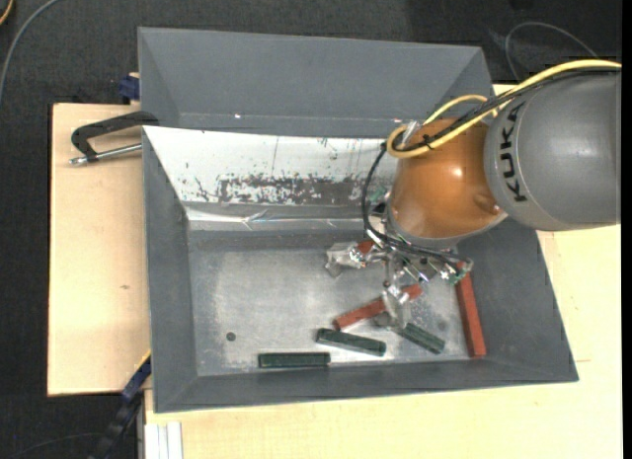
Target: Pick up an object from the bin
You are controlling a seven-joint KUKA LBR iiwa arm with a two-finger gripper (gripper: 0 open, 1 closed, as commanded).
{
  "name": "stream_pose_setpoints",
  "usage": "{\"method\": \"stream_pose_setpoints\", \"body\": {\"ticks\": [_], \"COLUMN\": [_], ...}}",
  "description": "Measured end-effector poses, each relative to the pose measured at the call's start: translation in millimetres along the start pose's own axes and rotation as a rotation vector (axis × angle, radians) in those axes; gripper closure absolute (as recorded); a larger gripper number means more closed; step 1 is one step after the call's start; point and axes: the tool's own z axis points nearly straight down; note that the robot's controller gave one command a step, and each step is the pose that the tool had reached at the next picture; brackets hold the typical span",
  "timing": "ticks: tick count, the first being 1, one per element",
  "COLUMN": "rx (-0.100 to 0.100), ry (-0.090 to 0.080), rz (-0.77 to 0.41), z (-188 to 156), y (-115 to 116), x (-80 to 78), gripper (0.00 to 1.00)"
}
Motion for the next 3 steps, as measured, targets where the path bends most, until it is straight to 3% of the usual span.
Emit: {"method": "stream_pose_setpoints", "body": {"ticks": [1, 2, 3], "rx": [-0.001, -0.003, -0.002], "ry": [0.001, 0.002, 0.001], "rz": [-0.003, -0.002, -0.455], "z": [-2, 0, 0], "y": [2, 2, -10], "x": [-0.4, 0.2, 10.3], "gripper": [1.00, 0.00, 0.00]}}
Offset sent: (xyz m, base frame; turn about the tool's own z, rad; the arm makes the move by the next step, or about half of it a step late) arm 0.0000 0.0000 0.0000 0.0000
